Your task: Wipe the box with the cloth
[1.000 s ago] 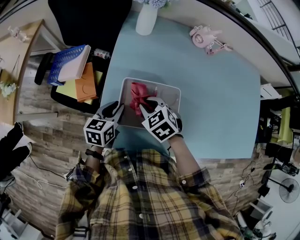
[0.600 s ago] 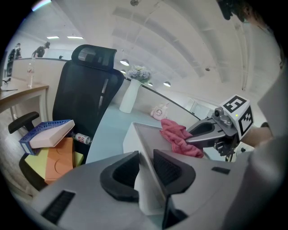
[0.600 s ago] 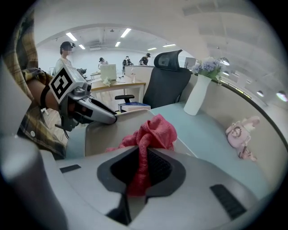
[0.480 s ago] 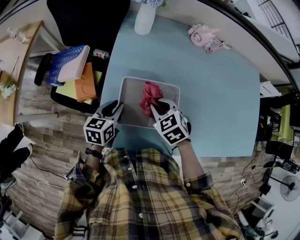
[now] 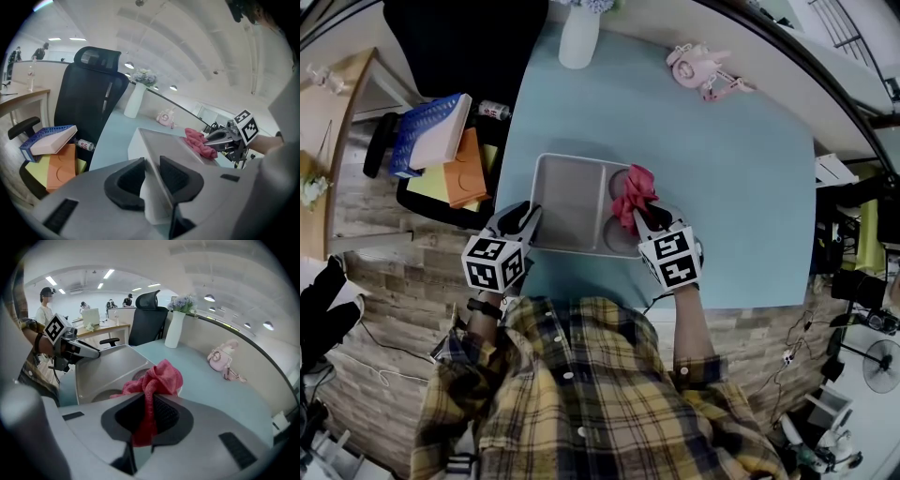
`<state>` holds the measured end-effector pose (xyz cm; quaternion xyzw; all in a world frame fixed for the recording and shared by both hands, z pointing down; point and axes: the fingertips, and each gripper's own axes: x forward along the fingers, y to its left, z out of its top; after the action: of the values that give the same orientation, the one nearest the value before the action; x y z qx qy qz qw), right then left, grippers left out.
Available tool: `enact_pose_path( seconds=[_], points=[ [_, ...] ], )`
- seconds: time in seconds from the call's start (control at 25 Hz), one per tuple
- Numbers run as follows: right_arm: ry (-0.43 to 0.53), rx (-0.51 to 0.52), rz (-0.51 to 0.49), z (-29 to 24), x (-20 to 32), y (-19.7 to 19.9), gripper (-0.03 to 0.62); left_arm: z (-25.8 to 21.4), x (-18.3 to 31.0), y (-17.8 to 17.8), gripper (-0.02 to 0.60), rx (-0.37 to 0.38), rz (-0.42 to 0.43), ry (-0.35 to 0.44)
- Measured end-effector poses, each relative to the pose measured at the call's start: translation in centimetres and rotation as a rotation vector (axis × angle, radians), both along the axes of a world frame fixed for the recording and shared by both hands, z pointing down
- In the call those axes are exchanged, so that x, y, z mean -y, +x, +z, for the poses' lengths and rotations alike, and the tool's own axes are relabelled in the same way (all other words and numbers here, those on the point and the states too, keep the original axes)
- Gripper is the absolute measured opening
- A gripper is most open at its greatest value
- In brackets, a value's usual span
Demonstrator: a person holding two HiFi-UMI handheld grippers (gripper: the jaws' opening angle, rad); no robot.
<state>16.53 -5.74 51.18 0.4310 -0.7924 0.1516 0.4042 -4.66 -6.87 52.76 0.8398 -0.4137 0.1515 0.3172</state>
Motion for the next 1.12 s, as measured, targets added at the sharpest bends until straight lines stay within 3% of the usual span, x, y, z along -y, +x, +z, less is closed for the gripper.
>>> enact_pose_path(
  seconds=[0.44, 0.6, 0.88, 1.12],
  points=[
    [-0.017, -0.08, 0.124, 0.2, -1.8, 5.6, 0.054, -0.1, 0.0, 0.0, 0.098, 0.002, 0.0, 0.004],
    [0.027, -0.106, 0.13, -1.3, -2.2, 6.3, 0.054, -0.2, -0.1, 0.2, 0.098, 0.002, 0.002, 0.004],
    [0.096, 0.06, 0.002, -5.8, -2.1, -0.4, 0.054, -0.2, 0.0, 0.2, 0.098, 0.001, -0.005, 0.005],
    [0.067, 0.212, -0.167, -6.5, -2.8, -9.1, 0.054, -0.1, -0.1, 0.1, 0.098, -0.002, -0.005, 0.009]
  ],
)
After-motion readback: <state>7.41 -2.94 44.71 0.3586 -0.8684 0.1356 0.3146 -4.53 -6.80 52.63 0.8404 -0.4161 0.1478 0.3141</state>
